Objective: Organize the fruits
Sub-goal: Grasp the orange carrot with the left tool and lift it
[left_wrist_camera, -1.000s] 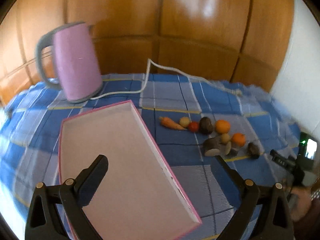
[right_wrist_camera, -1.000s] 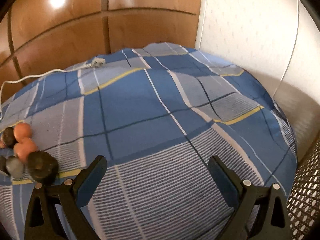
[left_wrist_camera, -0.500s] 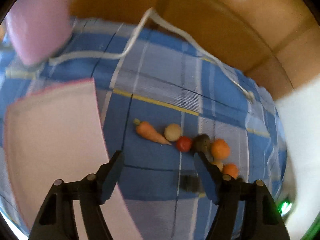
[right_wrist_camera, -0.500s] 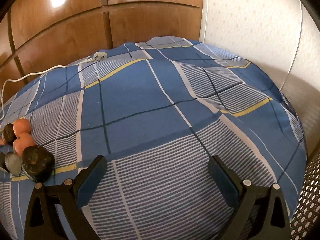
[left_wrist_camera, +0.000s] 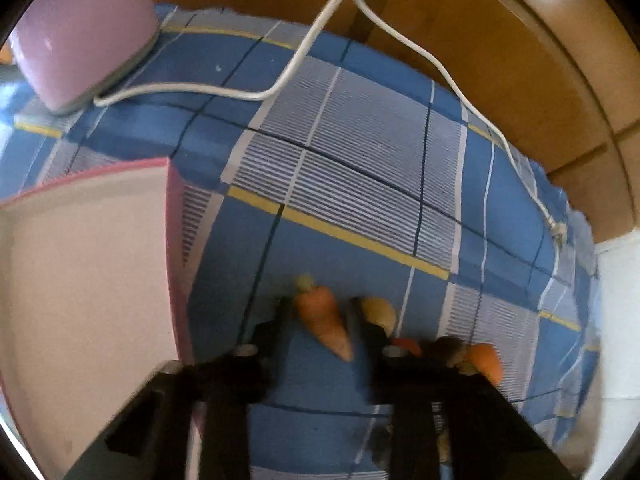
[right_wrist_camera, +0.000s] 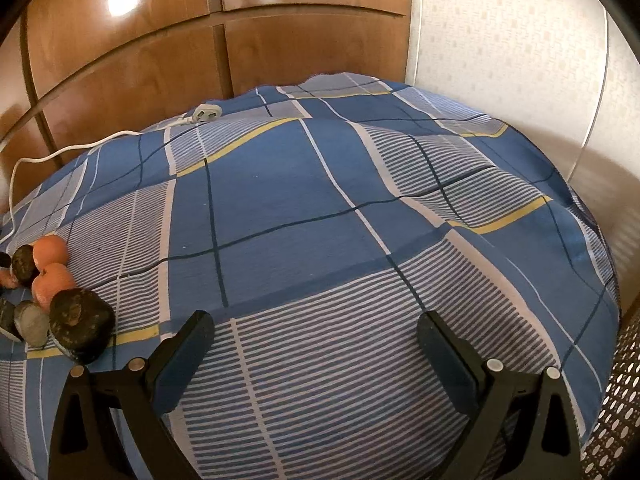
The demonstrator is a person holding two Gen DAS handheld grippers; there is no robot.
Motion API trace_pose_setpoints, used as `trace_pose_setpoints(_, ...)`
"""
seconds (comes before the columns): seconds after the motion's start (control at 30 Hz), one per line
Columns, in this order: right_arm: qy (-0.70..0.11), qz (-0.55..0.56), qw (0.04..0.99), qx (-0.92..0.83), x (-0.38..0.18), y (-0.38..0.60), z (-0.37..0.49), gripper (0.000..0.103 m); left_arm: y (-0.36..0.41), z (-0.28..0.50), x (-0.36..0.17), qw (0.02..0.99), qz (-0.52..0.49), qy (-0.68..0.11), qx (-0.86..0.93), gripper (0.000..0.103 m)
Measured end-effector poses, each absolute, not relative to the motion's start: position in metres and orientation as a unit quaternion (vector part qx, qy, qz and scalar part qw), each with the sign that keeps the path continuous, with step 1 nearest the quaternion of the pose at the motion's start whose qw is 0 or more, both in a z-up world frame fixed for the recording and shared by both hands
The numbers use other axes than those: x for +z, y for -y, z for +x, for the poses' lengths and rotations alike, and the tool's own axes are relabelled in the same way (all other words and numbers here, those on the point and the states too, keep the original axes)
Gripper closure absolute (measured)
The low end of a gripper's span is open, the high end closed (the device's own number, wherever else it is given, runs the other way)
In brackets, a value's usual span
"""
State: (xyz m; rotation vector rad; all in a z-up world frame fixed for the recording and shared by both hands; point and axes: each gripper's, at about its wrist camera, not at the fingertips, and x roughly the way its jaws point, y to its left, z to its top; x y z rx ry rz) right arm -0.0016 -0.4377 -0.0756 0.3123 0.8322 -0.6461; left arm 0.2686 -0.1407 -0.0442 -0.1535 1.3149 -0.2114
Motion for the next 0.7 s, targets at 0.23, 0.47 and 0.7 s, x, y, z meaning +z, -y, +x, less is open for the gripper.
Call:
trace_pose_setpoints(0.23, -0.395, 0.148, 0.853, -0.307, -0.076, 0.437, -0.001, 0.000, 0.124, 0.243, -0.024, 0.813, -0.074, -0.559, -0.148, 0.079)
trace_pose_setpoints(0.47, -0.399, 0.144, 0.851, -0.309, -0.076, 0.437, 0.000, 0.000, 0.064, 0.214, 0.026, 0.855, -0.052, -0.490, -0.160, 0.078)
trace_pose_setpoints(0.7, -0.399, 0.144, 0.851, -0.311, -0.077, 0.437, 0.000, 0.000, -0.010, 0.203, 0.013, 0.870, -0.051, -0.482, -0.087, 0.078)
